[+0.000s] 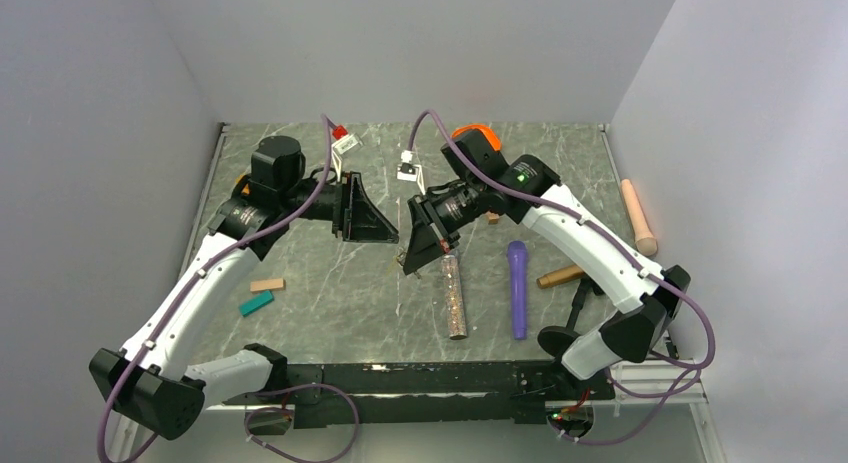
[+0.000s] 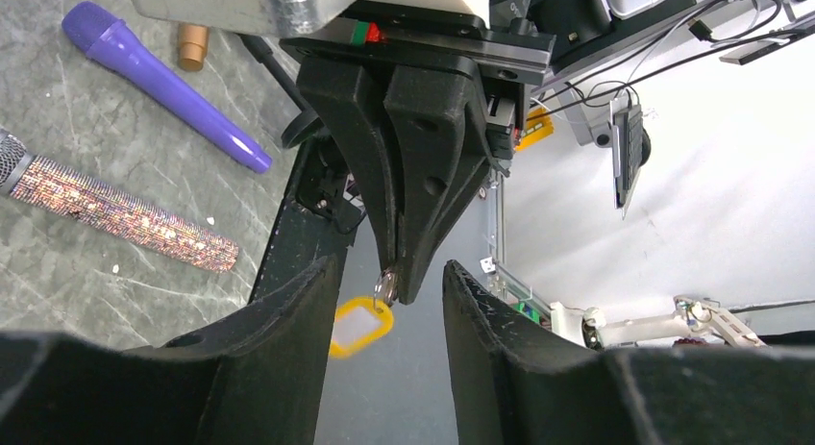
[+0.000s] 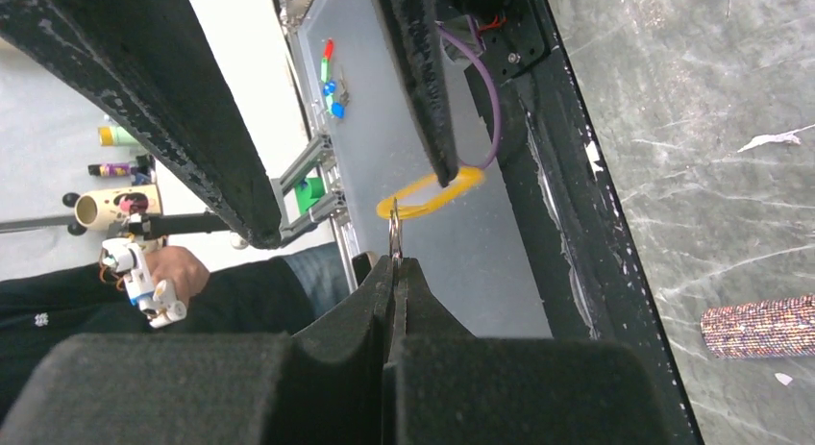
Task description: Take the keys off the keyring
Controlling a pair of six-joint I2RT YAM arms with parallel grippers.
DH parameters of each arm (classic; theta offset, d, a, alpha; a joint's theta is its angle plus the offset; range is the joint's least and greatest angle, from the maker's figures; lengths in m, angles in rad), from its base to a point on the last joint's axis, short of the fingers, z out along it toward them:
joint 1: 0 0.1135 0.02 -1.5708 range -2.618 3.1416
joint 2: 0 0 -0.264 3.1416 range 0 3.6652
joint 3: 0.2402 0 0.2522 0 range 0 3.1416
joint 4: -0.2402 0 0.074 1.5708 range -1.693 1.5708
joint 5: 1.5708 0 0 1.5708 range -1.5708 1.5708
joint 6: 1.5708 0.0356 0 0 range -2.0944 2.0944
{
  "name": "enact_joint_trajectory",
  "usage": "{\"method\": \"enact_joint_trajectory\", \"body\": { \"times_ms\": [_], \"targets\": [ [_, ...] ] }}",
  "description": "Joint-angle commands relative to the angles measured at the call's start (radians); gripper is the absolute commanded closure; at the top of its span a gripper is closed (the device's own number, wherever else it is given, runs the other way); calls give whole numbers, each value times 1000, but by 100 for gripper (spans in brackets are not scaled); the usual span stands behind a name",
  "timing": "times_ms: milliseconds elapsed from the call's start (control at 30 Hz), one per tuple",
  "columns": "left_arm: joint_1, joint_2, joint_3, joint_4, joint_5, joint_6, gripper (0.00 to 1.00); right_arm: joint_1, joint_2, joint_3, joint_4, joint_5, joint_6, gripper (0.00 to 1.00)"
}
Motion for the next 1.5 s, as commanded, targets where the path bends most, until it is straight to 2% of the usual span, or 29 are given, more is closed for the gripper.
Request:
{"method": "enact_joint_trajectory", "body": {
  "times_ms": [0, 167, 633, 1467],
  "targets": [
    [2, 3, 6, 57, 51, 7, 52, 4, 8, 49, -6, 9, -29, 100],
    [0, -3, -1, 47, 50, 10, 57, 3, 11, 60, -15, 20, -39, 100],
    [-16, -1, 0, 0, 35, 24, 62, 2, 1, 72, -15, 38, -46, 100],
    [-92, 24, 54, -75, -38, 57, 87, 2, -42, 62, 4, 64, -35, 100]
  ]
}}
